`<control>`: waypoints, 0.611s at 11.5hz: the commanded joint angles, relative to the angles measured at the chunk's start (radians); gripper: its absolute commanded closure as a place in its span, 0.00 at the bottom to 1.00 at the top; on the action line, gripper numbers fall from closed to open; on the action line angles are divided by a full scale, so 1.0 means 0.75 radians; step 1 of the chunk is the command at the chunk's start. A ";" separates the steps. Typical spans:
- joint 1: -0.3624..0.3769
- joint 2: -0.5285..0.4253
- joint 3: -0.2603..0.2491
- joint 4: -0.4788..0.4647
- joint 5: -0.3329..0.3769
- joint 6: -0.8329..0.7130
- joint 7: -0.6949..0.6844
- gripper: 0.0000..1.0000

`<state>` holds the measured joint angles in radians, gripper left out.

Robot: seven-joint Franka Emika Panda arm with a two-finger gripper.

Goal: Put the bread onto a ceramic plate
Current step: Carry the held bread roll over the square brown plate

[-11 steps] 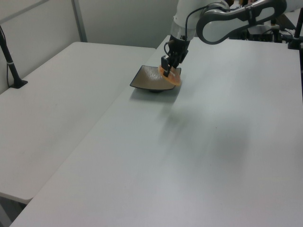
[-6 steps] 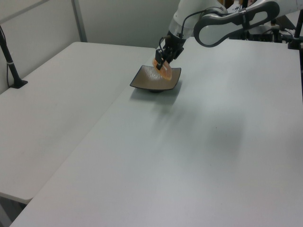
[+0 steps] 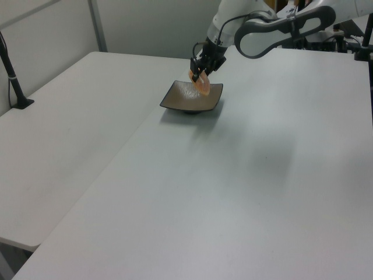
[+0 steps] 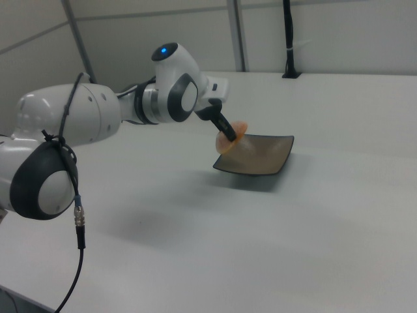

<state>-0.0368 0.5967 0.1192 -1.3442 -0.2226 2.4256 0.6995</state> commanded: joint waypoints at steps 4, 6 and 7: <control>0.012 0.151 -0.024 0.115 -0.028 0.134 0.104 0.52; 0.014 0.162 -0.030 0.113 -0.032 0.141 0.102 0.43; 0.012 0.162 -0.030 0.113 -0.037 0.149 0.102 0.43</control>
<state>-0.0380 0.7030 0.1135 -1.2829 -0.2232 2.5123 0.7487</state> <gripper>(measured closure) 0.445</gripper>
